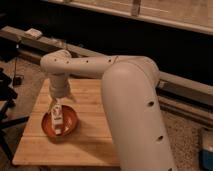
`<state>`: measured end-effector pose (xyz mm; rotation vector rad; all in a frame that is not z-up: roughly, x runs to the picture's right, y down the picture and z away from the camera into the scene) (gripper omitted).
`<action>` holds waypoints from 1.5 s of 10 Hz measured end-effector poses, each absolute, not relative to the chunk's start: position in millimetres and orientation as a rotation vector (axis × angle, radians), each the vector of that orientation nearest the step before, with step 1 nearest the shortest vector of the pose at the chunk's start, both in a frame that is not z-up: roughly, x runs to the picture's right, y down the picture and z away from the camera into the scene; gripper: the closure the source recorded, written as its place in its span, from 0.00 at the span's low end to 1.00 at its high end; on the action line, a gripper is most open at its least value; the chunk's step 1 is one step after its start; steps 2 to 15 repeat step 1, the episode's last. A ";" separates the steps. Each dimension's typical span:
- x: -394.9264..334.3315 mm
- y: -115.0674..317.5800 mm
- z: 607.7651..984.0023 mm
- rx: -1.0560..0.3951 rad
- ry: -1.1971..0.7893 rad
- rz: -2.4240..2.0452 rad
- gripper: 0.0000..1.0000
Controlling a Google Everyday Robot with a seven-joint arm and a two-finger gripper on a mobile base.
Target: Place the bottle in the ceramic bowl
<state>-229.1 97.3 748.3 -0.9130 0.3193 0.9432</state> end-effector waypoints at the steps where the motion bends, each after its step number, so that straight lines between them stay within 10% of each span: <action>1: -233.0 96.9 747.4 -0.915 0.310 0.944 0.20; 15: -233.0 96.9 747.4 -0.915 0.310 0.944 0.20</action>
